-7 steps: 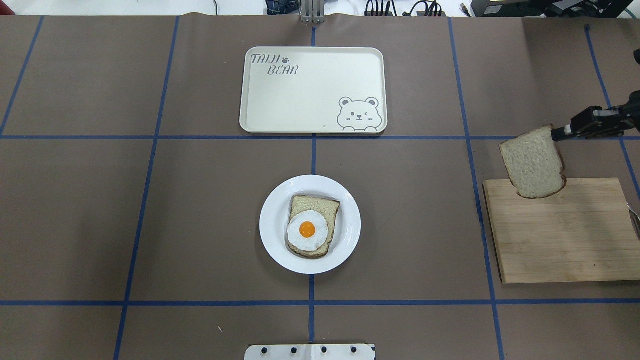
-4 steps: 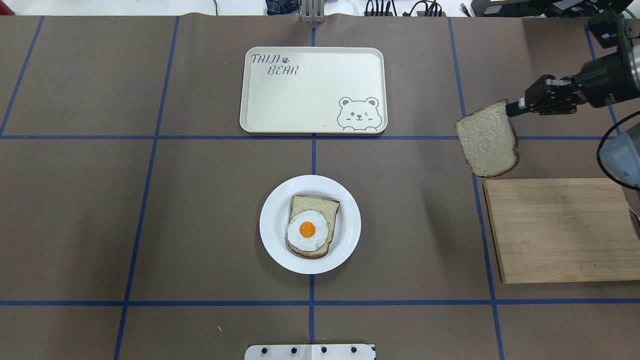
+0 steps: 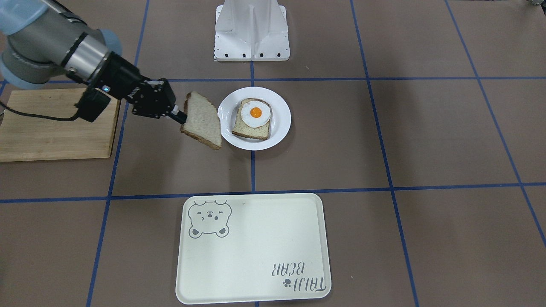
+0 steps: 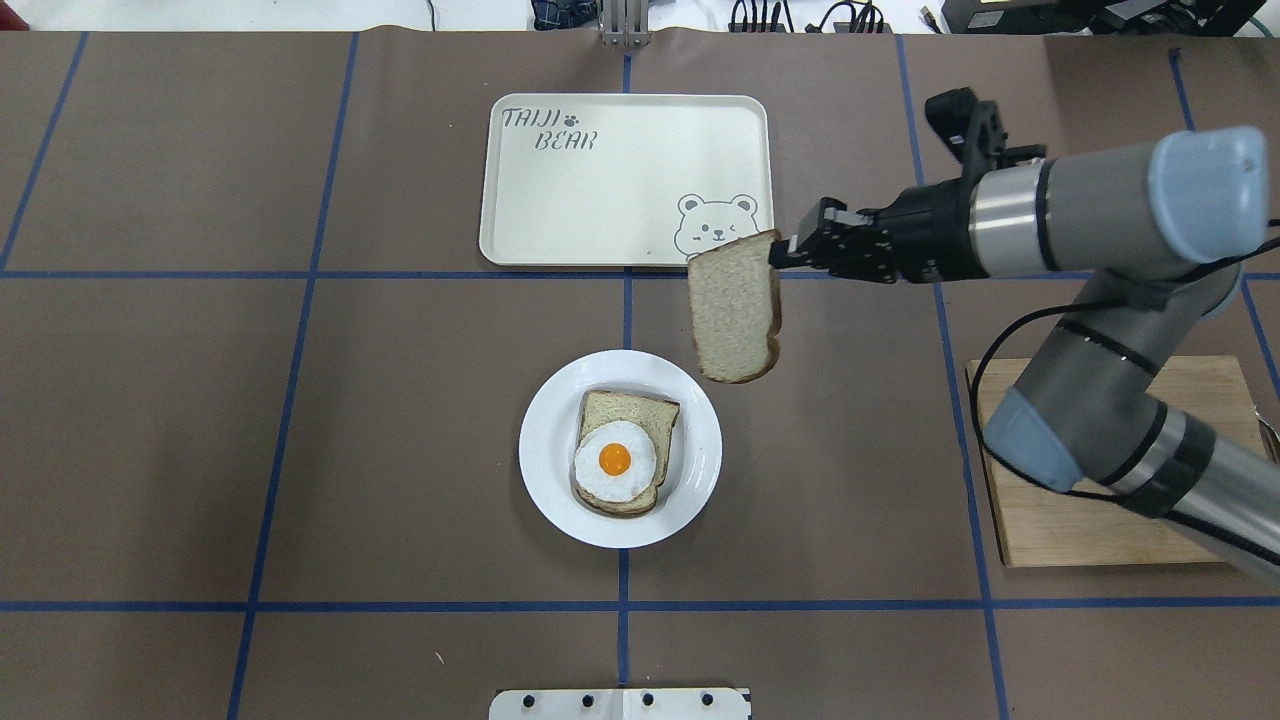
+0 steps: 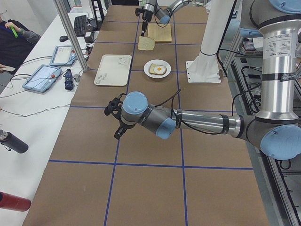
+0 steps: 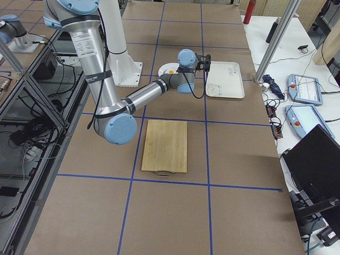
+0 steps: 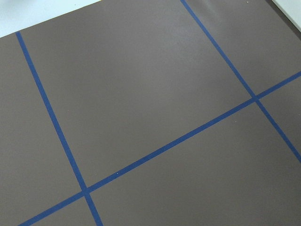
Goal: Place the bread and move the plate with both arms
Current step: 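Lower the bread onto the egg toast and open the right gripper, then withdraw the right gripper up and away from the plate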
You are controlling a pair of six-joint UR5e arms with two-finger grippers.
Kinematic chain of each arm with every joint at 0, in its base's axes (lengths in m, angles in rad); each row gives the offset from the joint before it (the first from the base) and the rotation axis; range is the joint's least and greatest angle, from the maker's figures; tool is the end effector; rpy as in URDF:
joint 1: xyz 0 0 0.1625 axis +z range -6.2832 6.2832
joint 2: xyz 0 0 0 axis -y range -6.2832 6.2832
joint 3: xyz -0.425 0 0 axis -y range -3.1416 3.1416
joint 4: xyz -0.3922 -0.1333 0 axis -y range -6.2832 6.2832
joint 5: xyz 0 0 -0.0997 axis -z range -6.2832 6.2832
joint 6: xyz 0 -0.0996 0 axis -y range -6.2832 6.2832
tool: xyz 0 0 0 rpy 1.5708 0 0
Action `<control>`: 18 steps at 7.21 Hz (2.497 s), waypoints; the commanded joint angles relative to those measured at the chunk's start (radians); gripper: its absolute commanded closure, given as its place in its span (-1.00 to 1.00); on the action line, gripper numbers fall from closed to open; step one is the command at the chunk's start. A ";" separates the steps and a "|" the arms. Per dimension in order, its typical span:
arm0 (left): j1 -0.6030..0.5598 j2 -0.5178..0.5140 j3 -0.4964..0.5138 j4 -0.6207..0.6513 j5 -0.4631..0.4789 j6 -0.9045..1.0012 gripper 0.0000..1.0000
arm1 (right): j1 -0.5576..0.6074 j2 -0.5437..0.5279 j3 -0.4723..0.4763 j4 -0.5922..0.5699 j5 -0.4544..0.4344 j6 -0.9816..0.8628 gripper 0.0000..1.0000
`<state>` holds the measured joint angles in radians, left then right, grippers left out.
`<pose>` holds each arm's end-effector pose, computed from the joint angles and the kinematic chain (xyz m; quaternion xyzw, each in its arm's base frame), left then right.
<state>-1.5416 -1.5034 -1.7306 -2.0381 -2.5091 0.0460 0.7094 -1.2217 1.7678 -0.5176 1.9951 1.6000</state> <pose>-0.0390 -0.4790 0.5473 0.2500 0.4325 0.1570 0.8520 -0.3712 -0.4403 0.2559 0.0955 -0.7098 0.1051 0.6899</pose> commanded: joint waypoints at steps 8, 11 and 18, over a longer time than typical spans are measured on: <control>0.000 0.000 0.006 -0.004 0.000 0.000 -0.97 | -0.350 0.036 -0.077 -0.041 -0.401 -0.069 1.00; 0.000 0.000 0.006 -0.004 -0.002 0.000 -0.97 | -0.343 0.010 -0.105 -0.041 -0.404 -0.147 1.00; 0.000 -0.001 0.005 -0.005 -0.010 -0.043 -0.97 | -0.120 0.033 0.068 -0.468 -0.209 -0.149 -1.00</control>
<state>-1.5417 -1.5036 -1.7246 -2.0421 -2.5158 0.0348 0.4942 -1.1974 1.8038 -0.8709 1.6894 1.4515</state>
